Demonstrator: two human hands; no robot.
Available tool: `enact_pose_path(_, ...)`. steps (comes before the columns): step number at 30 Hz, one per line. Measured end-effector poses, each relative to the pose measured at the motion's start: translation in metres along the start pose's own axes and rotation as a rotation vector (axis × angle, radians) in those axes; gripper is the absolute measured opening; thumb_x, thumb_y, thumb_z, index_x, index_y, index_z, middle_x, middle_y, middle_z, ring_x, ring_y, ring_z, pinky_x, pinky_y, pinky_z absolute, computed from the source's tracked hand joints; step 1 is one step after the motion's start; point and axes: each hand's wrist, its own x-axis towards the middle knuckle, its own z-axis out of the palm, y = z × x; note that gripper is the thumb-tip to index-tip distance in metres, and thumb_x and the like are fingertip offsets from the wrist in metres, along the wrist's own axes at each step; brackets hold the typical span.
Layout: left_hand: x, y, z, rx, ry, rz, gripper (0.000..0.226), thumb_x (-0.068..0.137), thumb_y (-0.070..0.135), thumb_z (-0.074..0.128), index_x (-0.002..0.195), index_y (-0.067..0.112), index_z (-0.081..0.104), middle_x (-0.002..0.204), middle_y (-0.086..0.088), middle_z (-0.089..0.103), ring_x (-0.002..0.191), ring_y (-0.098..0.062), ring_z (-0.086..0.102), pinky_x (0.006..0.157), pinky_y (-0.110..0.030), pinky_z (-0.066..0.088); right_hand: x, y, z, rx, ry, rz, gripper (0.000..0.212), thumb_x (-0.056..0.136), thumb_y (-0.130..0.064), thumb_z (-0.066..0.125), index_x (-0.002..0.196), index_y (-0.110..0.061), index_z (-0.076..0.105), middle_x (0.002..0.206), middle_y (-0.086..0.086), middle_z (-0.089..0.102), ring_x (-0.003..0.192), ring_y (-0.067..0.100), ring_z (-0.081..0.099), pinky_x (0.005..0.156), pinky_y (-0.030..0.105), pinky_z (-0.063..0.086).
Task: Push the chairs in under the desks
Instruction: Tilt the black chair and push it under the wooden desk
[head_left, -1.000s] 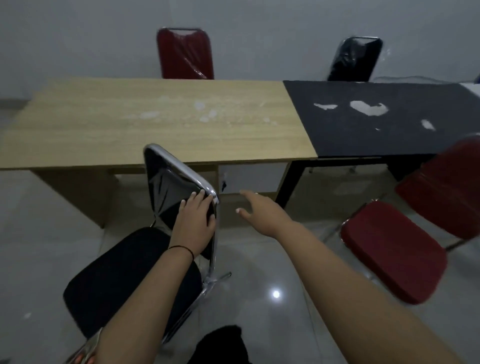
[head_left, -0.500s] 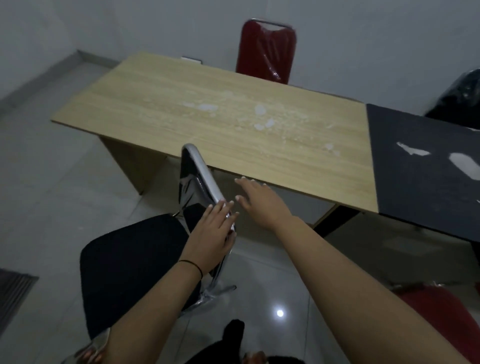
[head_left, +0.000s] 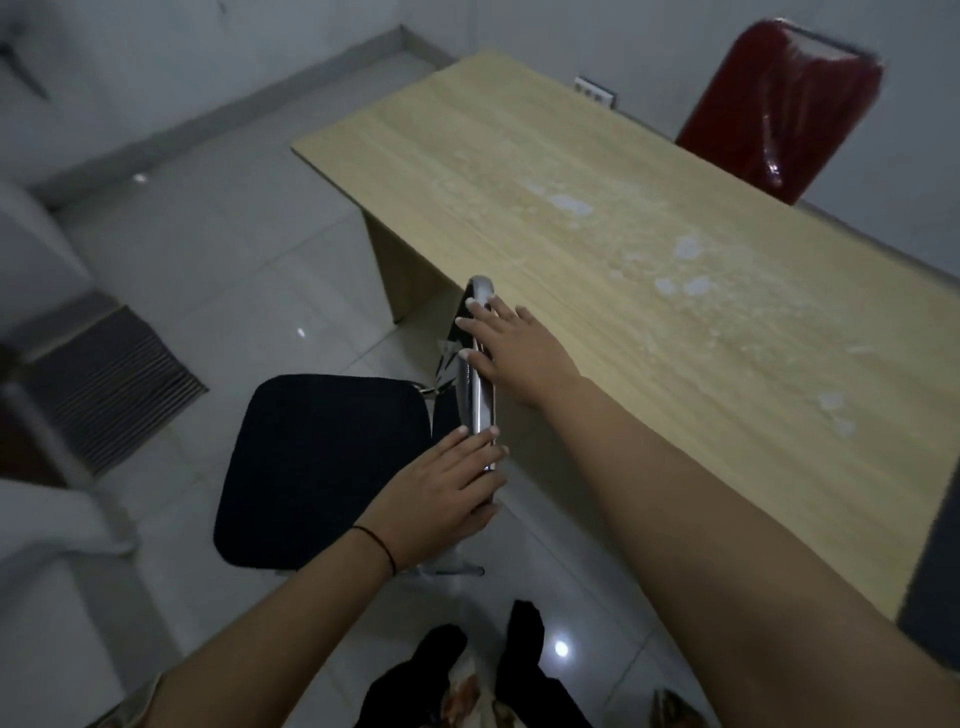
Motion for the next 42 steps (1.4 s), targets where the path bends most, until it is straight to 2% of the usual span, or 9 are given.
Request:
enact_pose_path(6,0.008,0.001,0.004,0.018,0.005,-0.039,0.022,0.089,0.028,0.051,0.097,0.014,0.067,0.125,-0.007,0.06,0.132,-0.022,0.041,0.111,-0.038,0.03,0.018,0.021,0.002,-0.003,0.013,-0.159,0.041,0.104,-0.036,0.025,0.134,-0.021,0.048,0.159,-0.003,0.015,0.147,0.017,0.009,0.117,0.037,0.004)
enact_pose_path(13,0.008,0.002,-0.005,0.102,-0.047,-0.003,0.02,0.089,0.029,0.05,0.098,0.018,0.063,0.122,-0.006,0.061,0.13,-0.022,0.044,0.113,-0.036,0.026,0.012,0.031,0.012,0.004,0.092,-0.23,0.037,0.105,-0.033,0.025,0.13,-0.021,0.049,0.156,-0.001,0.027,0.146,0.02,0.014,0.118,0.038,0.004)
enact_pose_path(18,-0.004,0.008,-0.012,0.122,-0.105,0.031,0.021,0.091,0.032,0.047,0.102,0.022,0.061,0.127,-0.002,0.057,0.134,-0.019,0.036,0.115,-0.036,0.021,-0.003,0.026,0.019,-0.016,0.159,-0.228,0.043,0.103,-0.035,0.02,0.128,-0.02,0.051,0.15,0.002,0.036,0.145,0.023,0.018,0.116,0.031,-0.004)
enact_pose_path(24,-0.042,0.029,-0.02,0.109,-0.141,-0.014,0.022,0.086,0.031,0.054,0.105,0.021,0.06,0.13,-0.002,0.056,0.134,-0.018,0.036,0.113,-0.036,0.026,-0.032,0.01,0.032,-0.062,0.224,-0.225,0.047,0.099,-0.037,0.02,0.114,-0.019,0.06,0.133,0.007,0.054,0.139,0.028,0.034,0.116,0.04,0.017)
enact_pose_path(27,-0.064,0.042,-0.024,0.098,-0.15,-0.062,0.02,0.086,0.028,0.053,0.101,0.019,0.063,0.128,-0.004,0.058,0.133,-0.018,0.038,0.112,-0.035,0.026,-0.05,-0.002,0.038,-0.059,0.252,-0.231,0.045,0.099,-0.037,0.022,0.111,-0.018,0.061,0.126,0.008,0.058,0.137,0.029,0.037,0.115,0.04,0.018)
enact_pose_path(32,-0.11,0.077,-0.035,0.145,-0.119,-0.141,0.028,0.085,0.023,0.048,0.112,0.015,0.049,0.128,-0.006,0.058,0.143,-0.011,0.01,0.116,-0.033,0.019,-0.098,-0.031,0.047,-0.033,0.238,-0.229,0.047,0.099,-0.037,0.019,0.113,-0.019,0.06,0.126,0.006,0.055,0.139,0.029,0.033,0.116,0.037,0.012)
enact_pose_path(34,-0.127,0.091,-0.038,0.141,-0.128,-0.183,0.031,0.086,0.02,0.045,0.116,0.013,0.046,0.13,-0.007,0.056,0.143,-0.011,0.007,0.117,-0.032,0.016,-0.117,-0.043,0.052,-0.008,0.246,-0.206,0.044,0.099,-0.035,0.022,0.112,-0.018,0.06,0.124,0.007,0.056,0.137,0.03,0.035,0.116,0.039,0.017)
enact_pose_path(38,-0.162,0.127,-0.039,0.119,-0.12,-0.284,0.044,0.086,0.013,0.045,0.13,0.01,0.041,0.136,-0.008,0.047,0.142,-0.016,0.017,0.117,-0.035,0.016,-0.157,-0.069,0.064,0.049,0.31,-0.149,0.037,0.099,-0.032,0.03,0.108,-0.016,0.062,0.115,0.007,0.058,0.13,0.032,0.042,0.112,0.043,0.03)
enact_pose_path(42,-0.18,0.159,-0.039,0.084,-0.096,-0.411,0.069,0.075,0.0,0.066,0.137,0.012,0.036,0.139,-0.008,0.045,0.135,-0.018,0.032,0.116,-0.036,0.019,-0.187,-0.077,0.071,0.04,0.331,-0.147,0.035,0.099,-0.032,0.033,0.109,-0.016,0.062,0.116,0.008,0.059,0.128,0.032,0.045,0.109,0.043,0.033)
